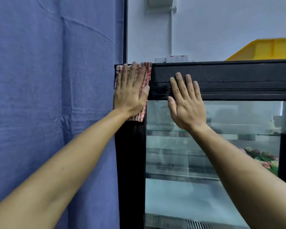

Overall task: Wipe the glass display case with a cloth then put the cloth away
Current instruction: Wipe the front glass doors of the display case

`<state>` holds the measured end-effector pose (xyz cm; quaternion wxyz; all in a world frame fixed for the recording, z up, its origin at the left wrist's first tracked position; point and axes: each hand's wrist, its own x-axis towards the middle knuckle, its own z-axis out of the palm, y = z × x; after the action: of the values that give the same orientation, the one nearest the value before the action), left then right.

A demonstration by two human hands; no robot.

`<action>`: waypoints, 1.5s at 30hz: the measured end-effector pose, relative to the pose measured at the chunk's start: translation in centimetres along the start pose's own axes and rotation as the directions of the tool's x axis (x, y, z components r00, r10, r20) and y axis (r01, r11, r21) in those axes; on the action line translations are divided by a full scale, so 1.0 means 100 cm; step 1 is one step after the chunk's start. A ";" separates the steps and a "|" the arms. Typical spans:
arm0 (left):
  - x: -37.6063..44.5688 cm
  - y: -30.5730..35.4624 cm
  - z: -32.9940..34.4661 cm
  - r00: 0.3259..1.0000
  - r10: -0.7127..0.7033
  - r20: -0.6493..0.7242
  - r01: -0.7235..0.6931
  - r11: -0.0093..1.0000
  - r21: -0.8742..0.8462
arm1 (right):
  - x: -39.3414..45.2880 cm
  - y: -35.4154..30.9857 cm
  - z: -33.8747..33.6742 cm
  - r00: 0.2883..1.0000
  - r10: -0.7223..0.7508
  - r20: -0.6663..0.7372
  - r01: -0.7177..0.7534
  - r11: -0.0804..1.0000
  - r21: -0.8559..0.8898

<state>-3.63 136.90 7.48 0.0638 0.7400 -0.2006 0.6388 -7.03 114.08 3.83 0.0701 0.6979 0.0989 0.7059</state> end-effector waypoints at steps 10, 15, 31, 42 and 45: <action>-0.009 0.006 0.004 0.993 -0.113 -0.038 0.112 0.993 -0.037 | -0.002 0.001 0.001 1.000 -0.005 -0.028 0.005 1.000 0.003; -0.016 0.019 0.004 0.982 -0.175 -0.065 0.172 0.984 -0.044 | -0.003 0.001 0.002 1.000 -0.003 -0.024 0.003 1.000 -0.004; -0.102 0.028 0.017 0.991 -0.133 -0.008 0.131 0.985 -0.116 | -0.005 0.001 0.004 1.000 0.000 -0.012 0.000 1.000 0.003; 0.003 0.001 0.002 0.989 -0.145 0.021 0.146 0.985 -0.091 | -0.030 -0.015 0.001 0.995 0.087 0.043 -0.087 0.996 0.002; -0.042 0.013 0.007 0.991 -0.132 -0.006 0.130 0.984 -0.122 | -0.031 -0.015 0.000 0.995 0.086 0.053 -0.087 0.996 0.019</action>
<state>-3.92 136.42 3.07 0.1520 0.7418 -0.1894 0.6251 -7.01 114.84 0.50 0.0347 0.7203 0.0742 0.6888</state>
